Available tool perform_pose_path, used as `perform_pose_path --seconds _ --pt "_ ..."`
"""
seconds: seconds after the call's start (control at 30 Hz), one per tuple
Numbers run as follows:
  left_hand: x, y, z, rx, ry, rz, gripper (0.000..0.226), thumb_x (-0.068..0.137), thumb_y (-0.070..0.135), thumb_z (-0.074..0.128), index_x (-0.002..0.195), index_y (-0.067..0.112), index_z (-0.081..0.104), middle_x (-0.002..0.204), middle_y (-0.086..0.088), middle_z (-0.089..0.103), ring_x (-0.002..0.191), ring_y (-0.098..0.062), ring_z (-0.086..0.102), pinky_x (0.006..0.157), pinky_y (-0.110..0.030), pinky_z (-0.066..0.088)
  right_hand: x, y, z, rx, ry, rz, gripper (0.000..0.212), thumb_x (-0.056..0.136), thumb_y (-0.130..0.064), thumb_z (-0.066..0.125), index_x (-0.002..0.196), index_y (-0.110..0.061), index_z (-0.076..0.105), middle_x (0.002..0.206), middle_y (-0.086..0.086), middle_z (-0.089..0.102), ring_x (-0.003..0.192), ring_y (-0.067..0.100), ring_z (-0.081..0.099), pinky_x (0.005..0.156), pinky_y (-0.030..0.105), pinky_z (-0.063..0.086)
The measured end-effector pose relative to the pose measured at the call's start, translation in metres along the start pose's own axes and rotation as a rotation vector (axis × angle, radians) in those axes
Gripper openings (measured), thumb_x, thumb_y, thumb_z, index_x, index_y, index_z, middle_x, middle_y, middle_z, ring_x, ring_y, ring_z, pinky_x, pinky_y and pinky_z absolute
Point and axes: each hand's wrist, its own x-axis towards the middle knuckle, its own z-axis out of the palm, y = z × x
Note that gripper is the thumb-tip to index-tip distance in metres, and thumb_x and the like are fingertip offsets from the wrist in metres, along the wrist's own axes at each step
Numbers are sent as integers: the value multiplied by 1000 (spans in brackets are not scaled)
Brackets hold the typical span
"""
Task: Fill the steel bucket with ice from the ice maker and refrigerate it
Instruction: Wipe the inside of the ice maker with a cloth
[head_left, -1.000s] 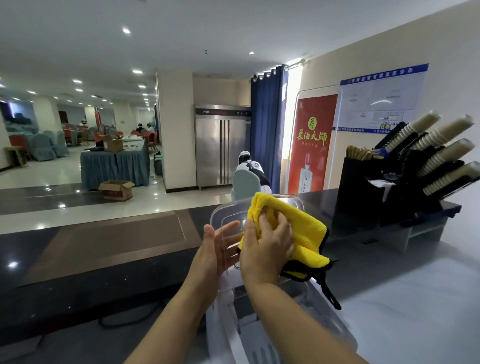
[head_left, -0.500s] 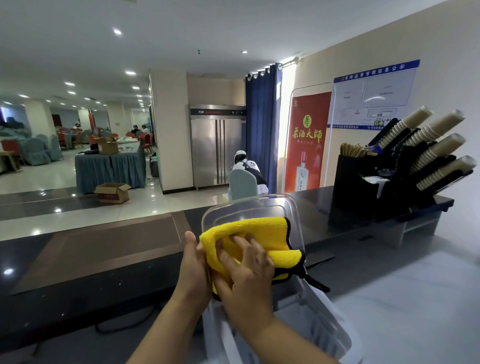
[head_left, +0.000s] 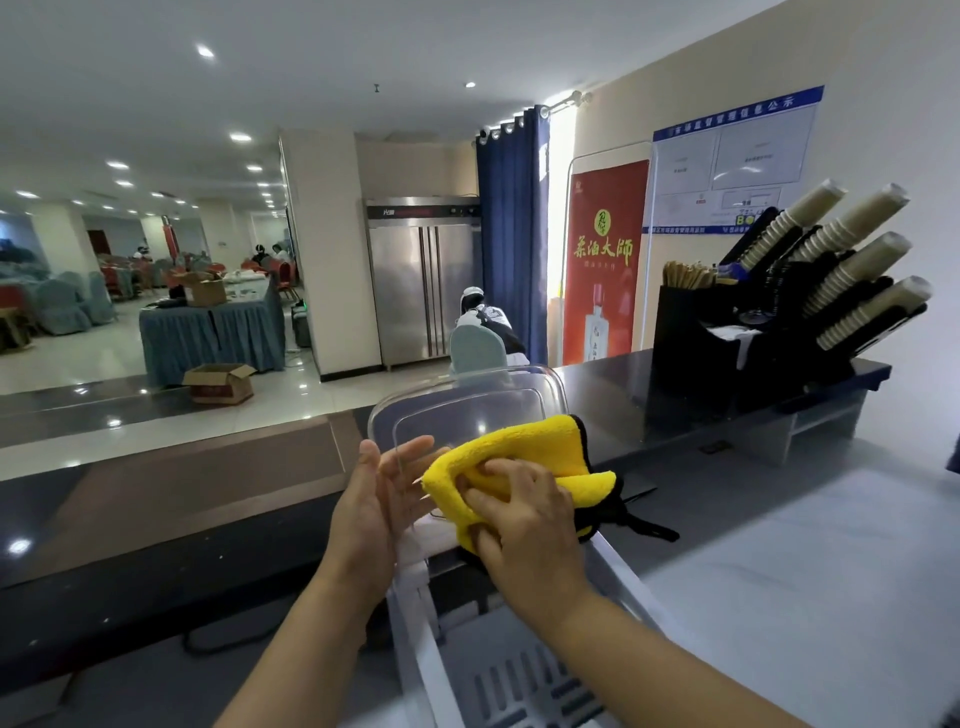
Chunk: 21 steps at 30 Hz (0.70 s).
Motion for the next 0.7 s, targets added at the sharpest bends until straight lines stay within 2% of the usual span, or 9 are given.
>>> perform_pose_path --seconds 0.1,0.17,0.27,0.33,0.43,0.53,0.63,0.7 --pt "0 1 1 11 9 1 72 87 60 23 115 6 60 110 -15 70 101 -28 67 74 -32 54 5 13 -5 -20 15 -15 37 69 -12 75 104 -25 73 110 4 63 104 31 57 80 43 48" --pt "-1 0 2 14 15 4 72 85 60 23 115 6 60 111 -15 69 104 -27 66 75 -32 54 17 19 -9 -48 52 64 38 71 -11 72 107 -23 72 110 8 63 102 34 57 78 45 47" --pt "-2 -1 2 31 19 11 74 85 61 23 117 6 59 113 -14 69 107 -27 65 77 -32 55 43 19 -12 -63 83 251 37 81 -18 68 117 -25 67 128 6 55 117 33 46 89 46 37" --pt "-2 -1 1 35 26 5 74 85 62 23 117 6 59 114 -15 69 107 -27 65 76 -30 56 54 12 -8 -46 55 267 40 85 -29 64 124 -29 61 141 1 45 130 29 33 97 47 30" --pt "0 -2 -1 69 50 -4 74 88 61 21 116 6 61 113 -14 69 107 -25 64 80 -30 53 56 -4 -1 -17 28 178 45 82 -41 63 126 -31 60 151 -3 35 142 31 15 106 57 19" --pt "1 -2 -1 14 69 -21 76 93 58 16 116 1 62 115 -22 66 109 -30 63 89 -38 49 43 -15 7 -35 -53 30 53 80 -44 60 132 -33 53 155 -2 28 145 34 5 109 62 12" --pt "1 -3 -3 -79 56 -48 79 95 59 14 112 -3 60 117 -26 62 113 -34 59 95 -42 48 24 -22 14 -1 -116 -91 53 79 -36 59 132 -32 53 157 0 24 146 35 2 108 67 6" --pt "1 -4 -6 -101 61 -71 81 94 62 14 115 -1 61 117 -25 63 113 -34 60 93 -43 49 13 -23 15 14 -142 -148 55 78 -25 63 131 -32 54 156 -1 24 146 35 3 107 70 7"
